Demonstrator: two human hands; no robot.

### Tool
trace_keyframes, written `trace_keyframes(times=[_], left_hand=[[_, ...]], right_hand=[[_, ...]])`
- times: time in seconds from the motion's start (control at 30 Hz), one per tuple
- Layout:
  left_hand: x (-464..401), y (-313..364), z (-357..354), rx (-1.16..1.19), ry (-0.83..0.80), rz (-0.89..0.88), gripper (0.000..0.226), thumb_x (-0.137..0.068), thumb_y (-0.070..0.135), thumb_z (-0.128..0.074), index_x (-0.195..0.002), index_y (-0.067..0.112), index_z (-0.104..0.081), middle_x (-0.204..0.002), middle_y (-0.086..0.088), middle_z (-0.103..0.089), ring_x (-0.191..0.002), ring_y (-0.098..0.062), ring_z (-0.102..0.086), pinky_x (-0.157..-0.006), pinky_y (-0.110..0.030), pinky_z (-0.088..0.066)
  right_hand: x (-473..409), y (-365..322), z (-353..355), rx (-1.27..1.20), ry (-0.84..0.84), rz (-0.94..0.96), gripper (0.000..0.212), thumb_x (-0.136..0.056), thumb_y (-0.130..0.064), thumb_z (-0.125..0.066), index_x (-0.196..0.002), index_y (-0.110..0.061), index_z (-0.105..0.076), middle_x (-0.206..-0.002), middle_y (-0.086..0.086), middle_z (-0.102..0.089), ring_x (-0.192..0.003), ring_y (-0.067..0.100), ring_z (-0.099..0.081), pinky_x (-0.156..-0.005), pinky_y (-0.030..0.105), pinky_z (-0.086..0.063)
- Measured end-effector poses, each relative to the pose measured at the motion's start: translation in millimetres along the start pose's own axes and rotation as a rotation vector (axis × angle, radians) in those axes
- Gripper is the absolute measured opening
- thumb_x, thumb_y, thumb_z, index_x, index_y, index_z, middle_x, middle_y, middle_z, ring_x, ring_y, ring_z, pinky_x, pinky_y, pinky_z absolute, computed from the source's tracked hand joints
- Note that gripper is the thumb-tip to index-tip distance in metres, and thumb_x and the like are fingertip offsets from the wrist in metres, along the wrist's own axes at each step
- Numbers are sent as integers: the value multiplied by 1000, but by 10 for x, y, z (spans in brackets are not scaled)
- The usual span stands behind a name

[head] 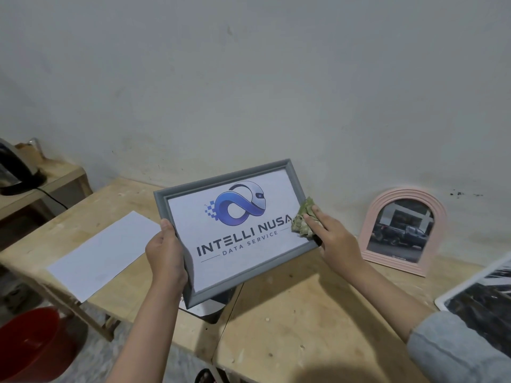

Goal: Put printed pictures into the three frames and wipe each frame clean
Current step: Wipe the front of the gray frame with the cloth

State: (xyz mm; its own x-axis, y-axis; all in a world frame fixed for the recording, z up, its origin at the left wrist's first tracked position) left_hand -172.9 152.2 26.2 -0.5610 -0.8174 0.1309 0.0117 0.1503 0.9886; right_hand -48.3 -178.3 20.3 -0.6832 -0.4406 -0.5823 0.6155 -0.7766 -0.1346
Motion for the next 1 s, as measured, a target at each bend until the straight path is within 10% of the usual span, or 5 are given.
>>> trace_keyframes(times=[0.23, 0.63, 1.0], left_hand=[[-16, 70, -3, -38, 77, -49, 43, -98, 42, -40, -66, 15, -32, -70, -8, -36, -67, -19, -33, -58, -31, -27], [341, 39, -250, -18, 87, -32, 48, -101, 37, -36, -60, 13, -29, -60, -1, -39, -55, -15, -33, -53, -28, -30], [547, -68, -493, 47, 100, -14, 45, -101, 41, -33, -68, 14, -48, -71, 4, -57, -64, -14, -52, -61, -29, -41]], right_hand=[[194, 159, -140, 8, -185, -57, 85, -46, 24, -60, -121, -15, -64, -130, 10, -59, -99, 33, -65, -54, 36, -55], [-3, 472, 6, -290, -55, -567, 71, -76, 16, -40, -140, -14, -45, -147, 15, -39, -135, 29, -37, -107, 32, -31], [13, -151, -117, -403, -36, -530, 68, -70, 15, -42, -130, -12, -55, -128, 9, -58, -114, 27, -54, -83, 22, -37]])
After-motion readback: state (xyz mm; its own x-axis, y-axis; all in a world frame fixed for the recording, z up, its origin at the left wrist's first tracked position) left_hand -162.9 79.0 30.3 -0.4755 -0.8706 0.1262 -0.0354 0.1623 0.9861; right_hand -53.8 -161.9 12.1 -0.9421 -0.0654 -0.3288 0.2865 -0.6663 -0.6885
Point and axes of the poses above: each hand's wrist, its own x-axis away from the middle knuckle, its own z-axis out of the back of the hand, y = z × x, the point moved 8 cm from there along -x, towards the middle knuckle
